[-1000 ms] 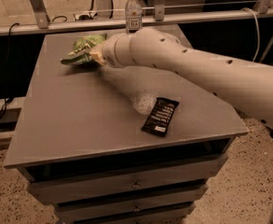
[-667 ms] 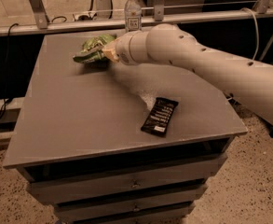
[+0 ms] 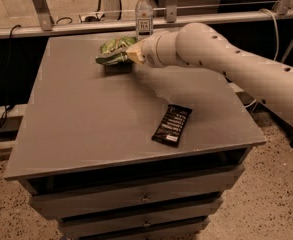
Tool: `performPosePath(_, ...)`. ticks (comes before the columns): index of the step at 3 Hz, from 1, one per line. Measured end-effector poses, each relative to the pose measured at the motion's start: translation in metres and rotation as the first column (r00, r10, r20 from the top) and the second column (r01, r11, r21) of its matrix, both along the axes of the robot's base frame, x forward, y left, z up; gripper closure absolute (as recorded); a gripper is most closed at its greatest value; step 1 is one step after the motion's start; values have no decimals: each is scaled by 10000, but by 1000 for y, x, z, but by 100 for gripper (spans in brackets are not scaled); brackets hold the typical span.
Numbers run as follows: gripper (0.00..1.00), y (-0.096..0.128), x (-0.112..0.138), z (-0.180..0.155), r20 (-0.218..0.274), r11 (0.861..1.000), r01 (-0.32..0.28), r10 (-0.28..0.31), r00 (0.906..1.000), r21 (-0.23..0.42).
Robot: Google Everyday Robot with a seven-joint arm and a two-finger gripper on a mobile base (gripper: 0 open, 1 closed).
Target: Move green jalapeno chip bag near blue plastic bottle
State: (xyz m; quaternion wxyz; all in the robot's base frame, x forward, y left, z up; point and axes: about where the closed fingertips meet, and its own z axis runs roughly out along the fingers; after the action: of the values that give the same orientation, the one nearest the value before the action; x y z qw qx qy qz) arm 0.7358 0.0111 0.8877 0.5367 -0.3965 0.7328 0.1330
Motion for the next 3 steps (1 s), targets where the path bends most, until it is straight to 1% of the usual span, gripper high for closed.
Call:
performPosePath(1, 82, -10, 6, -5, -254, 9999, 60, -57, 9997, 116)
performPosePath(2, 58, -16, 7, -9, -460, 9997, 96, -85, 9989, 230)
performPosePath(3, 36, -18, 6, -10, -530, 9995, 115, -98, 9985, 311)
